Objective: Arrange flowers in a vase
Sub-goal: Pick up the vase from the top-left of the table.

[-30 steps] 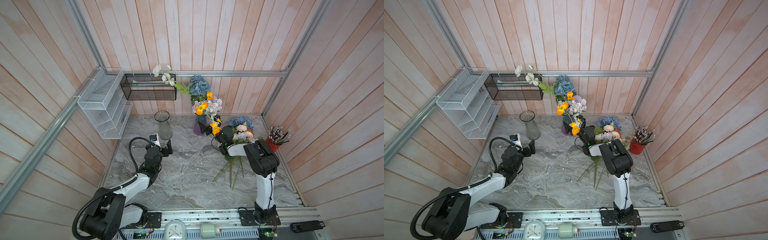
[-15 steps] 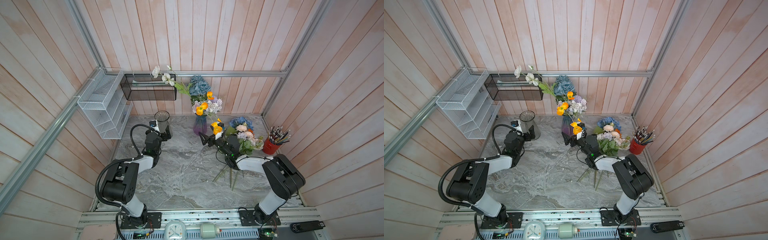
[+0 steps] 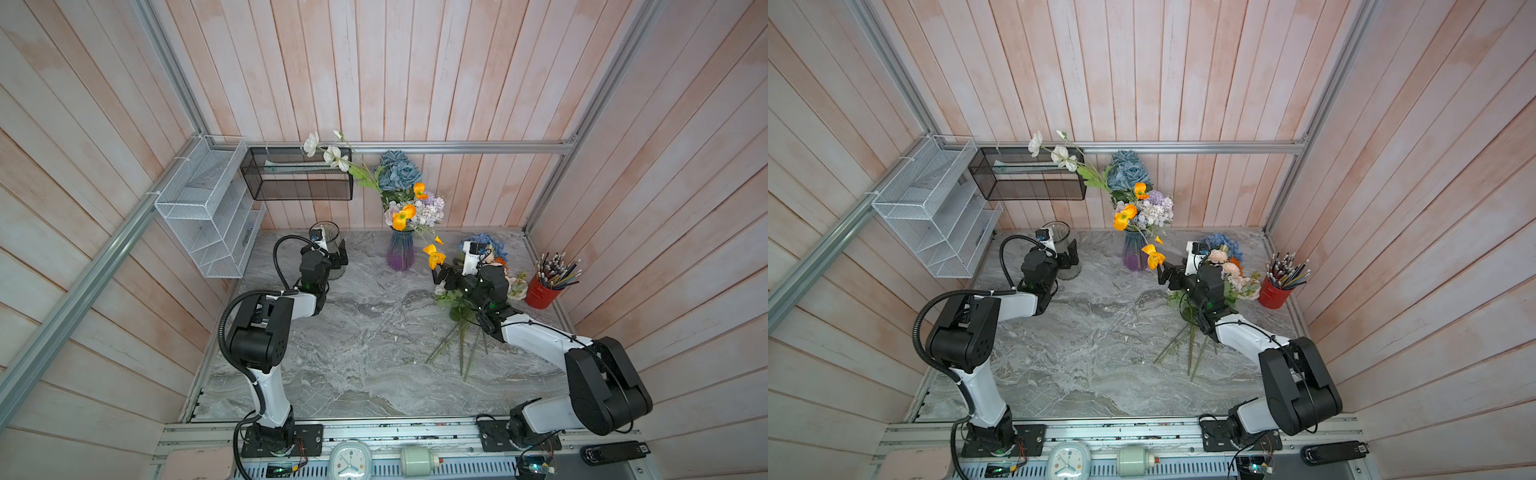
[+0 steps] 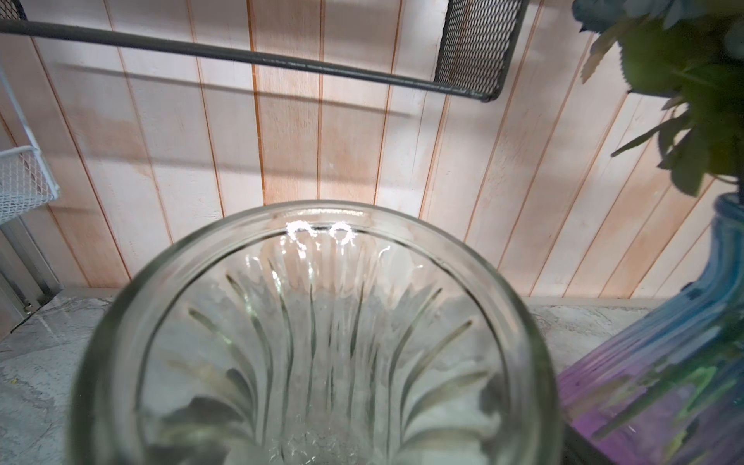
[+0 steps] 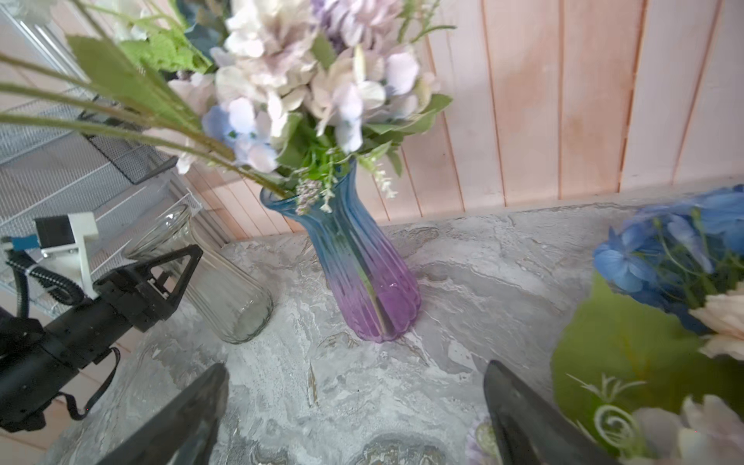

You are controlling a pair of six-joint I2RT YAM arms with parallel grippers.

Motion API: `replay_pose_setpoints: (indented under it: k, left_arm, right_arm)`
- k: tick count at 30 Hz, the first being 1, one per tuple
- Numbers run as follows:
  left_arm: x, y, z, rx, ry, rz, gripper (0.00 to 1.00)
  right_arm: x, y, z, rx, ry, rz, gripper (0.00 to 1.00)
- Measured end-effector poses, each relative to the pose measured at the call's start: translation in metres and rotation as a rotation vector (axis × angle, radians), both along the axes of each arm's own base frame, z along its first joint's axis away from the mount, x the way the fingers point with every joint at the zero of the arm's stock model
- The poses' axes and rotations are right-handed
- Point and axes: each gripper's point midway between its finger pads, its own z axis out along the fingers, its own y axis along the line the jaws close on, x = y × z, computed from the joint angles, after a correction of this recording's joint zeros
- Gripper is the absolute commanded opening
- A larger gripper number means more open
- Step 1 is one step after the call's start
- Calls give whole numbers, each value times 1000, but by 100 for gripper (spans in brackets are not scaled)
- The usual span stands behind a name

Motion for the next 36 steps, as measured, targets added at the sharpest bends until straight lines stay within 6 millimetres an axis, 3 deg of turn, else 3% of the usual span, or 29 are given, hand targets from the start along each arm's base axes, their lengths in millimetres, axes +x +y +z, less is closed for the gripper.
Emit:
replay_pose_setpoints:
  k: [9, 19, 27, 36]
  left_arm:
    - [28, 8, 3, 49, -26, 32, 95]
    - [49, 19, -14, 102, -3, 64, 88]
    - [55, 18, -13, 109, -10, 62, 62]
    - [56, 16, -9, 108, -21, 56, 12]
  right_arm:
    - [7, -35, -9, 71, 61, -51, 98]
    - [-4, -44, 14, 62, 8, -77, 98]
    - [-13, -54, 25, 41, -31, -113, 98]
    - [-14, -54, 23, 34, -29, -116, 98]
